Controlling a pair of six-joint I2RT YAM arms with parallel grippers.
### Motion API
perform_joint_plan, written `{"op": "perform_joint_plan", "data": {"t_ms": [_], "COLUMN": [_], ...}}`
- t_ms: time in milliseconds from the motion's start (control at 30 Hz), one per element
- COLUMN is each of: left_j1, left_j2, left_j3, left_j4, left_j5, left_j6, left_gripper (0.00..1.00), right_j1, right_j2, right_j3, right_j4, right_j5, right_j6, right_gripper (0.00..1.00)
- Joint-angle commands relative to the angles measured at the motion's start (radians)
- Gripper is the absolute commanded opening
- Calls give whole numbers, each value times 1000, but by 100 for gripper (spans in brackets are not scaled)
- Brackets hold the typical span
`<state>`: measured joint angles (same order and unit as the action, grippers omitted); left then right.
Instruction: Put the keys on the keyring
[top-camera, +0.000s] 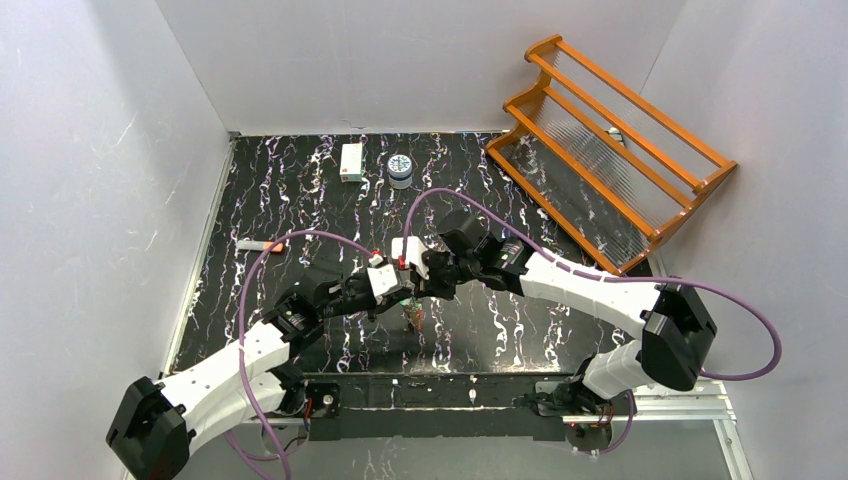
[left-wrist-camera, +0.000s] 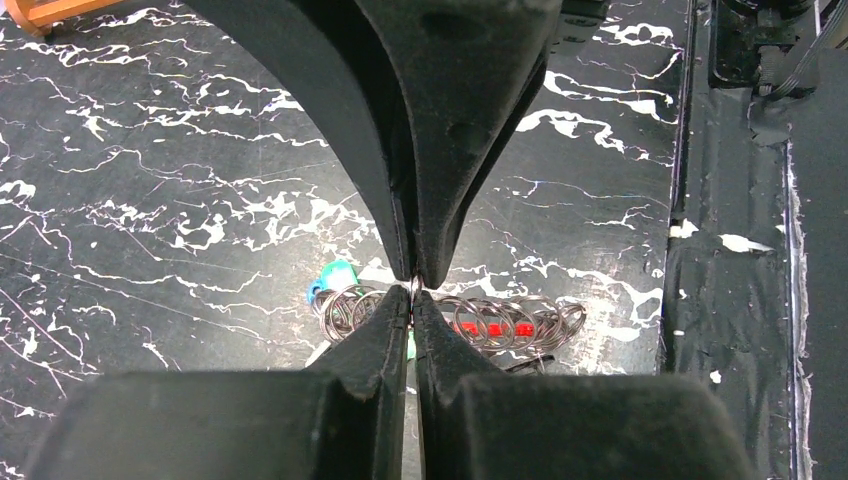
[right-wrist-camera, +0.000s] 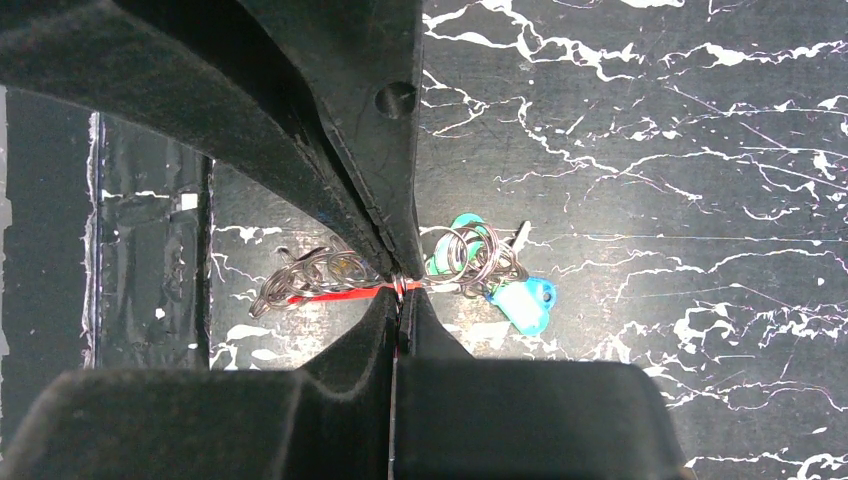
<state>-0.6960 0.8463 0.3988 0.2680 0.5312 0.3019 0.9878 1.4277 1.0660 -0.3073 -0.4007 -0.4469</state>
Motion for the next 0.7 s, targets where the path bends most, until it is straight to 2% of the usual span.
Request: {"op": "perform_joint_plan", "data": {"t_ms": [0,100,200,300,367,467,667], "left_j1": [-2,-2,-2,-2,-2,-1,-1], "left_j2": [-3,-24,-51,-75,-88,-101,-107], "left_j3": [-17,-28,-65,-110,-139,-185,-248], "left_j4": [7,19,84,183,251,373,559], "left_j5": [-34,-56,-87,-106,-118,-119,-121], "left_j6": [4,-17,-74,-136,-177,-229,-295], "left_gripper": [0,0,0,0,0,0,0], "right_j1": [8,-3,-34,-96,-157,-231,-280], "right_j2": [0,-21,-61,-112,-139,-151,-131], "right_j3": [38,8,-33,-87,-118,-152,-166], "right_j4": [77,127,199,309,397,474,519], "right_j5": [-32,-36,-74,-148,-222,-310,-407], "right_j6": [44,84,137,235,307,411,508], "right_gripper": [4,24,51,69,72,72,61]}}
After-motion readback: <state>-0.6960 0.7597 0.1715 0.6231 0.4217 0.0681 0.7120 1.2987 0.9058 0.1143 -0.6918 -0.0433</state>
